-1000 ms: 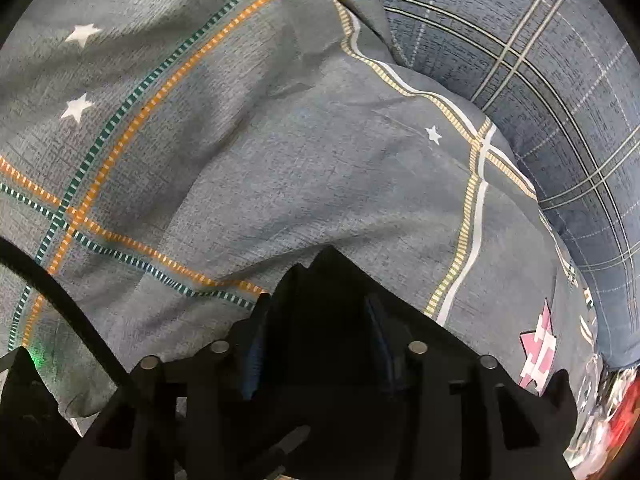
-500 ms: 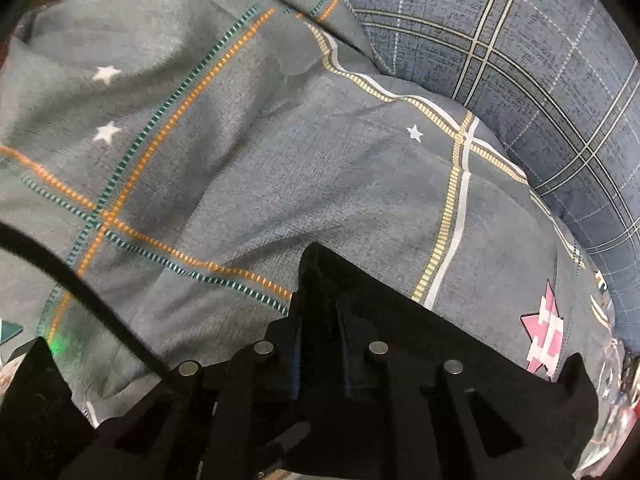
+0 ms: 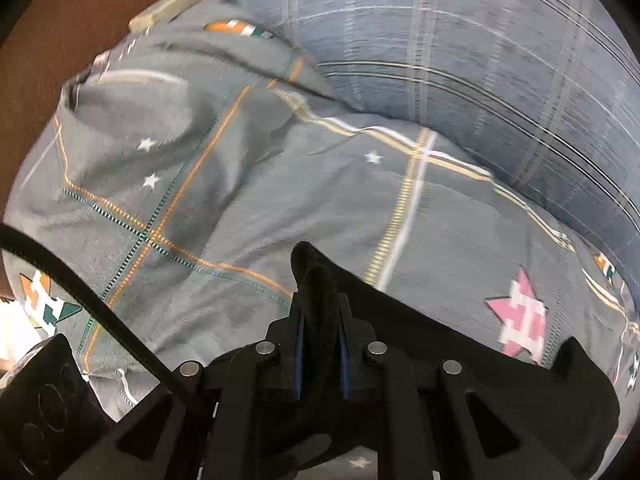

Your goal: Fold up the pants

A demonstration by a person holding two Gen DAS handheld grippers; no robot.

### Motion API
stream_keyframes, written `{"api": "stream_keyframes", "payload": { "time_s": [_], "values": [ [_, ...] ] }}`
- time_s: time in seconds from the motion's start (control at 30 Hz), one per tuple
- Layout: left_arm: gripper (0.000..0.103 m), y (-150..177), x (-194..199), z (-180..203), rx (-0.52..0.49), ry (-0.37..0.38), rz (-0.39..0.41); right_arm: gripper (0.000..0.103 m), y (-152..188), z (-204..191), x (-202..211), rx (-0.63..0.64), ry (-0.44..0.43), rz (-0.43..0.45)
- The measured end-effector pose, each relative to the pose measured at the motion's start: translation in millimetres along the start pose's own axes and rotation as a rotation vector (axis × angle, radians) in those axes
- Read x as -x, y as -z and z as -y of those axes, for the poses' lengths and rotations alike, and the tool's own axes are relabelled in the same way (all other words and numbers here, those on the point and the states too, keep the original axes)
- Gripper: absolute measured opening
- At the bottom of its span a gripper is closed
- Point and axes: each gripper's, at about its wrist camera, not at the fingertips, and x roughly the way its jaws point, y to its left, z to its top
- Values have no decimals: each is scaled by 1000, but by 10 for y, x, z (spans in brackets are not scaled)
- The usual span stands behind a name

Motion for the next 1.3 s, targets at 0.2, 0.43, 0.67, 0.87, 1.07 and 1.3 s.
{"api": "stream_keyframes", "payload": {
  "time_s": [0.2,0.43,0.67,0.87,1.07,1.3],
  "values": [
    [4,81,-489,406,-60,-5,-77,14,214,600,210,-96,-27,32],
    [4,253,-1047,795,-152,-35,-170,14,627,1466,262,-241,-73,50],
    [6,418,-1412,926,-200,-85,-242,14,964,2016,157,-355,-141,68],
    [16,614,-1297,1032,-261,-83,-277,15,1097,2205,30,-394,-167,92],
    [38,687,-842,1029,-268,-42,-244,21,1180,2337,49,-417,-220,132],
    [39,671,-618,727,-195,-92,-211,51,1367,2464,565,-469,-59,284]
  ]
}}
